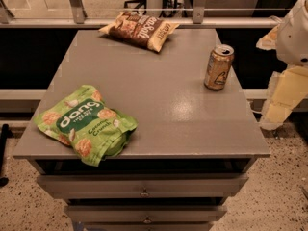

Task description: Move orange can near green rice chip bag

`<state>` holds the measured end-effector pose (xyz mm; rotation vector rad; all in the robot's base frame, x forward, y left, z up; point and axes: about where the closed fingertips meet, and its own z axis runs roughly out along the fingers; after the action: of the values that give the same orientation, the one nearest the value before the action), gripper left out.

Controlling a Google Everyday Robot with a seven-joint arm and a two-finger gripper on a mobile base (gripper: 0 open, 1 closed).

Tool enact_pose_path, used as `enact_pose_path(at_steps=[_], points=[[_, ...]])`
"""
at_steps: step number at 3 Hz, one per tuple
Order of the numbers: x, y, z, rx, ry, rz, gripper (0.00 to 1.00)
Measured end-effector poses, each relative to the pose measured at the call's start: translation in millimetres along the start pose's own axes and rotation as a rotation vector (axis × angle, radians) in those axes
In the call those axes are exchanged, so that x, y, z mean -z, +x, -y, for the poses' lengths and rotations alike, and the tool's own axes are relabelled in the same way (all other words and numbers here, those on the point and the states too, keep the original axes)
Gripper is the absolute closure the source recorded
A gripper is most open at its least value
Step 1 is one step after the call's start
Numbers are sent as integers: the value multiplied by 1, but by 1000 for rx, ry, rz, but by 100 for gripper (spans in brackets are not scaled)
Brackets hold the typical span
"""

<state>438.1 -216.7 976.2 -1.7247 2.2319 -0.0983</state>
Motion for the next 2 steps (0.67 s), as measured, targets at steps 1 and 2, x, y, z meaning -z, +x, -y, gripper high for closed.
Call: enact_pose_path(at_steps=[1, 2], points=[[0, 0, 0, 0, 0, 0, 0], [-2, -1, 3, 8, 8, 23, 0]])
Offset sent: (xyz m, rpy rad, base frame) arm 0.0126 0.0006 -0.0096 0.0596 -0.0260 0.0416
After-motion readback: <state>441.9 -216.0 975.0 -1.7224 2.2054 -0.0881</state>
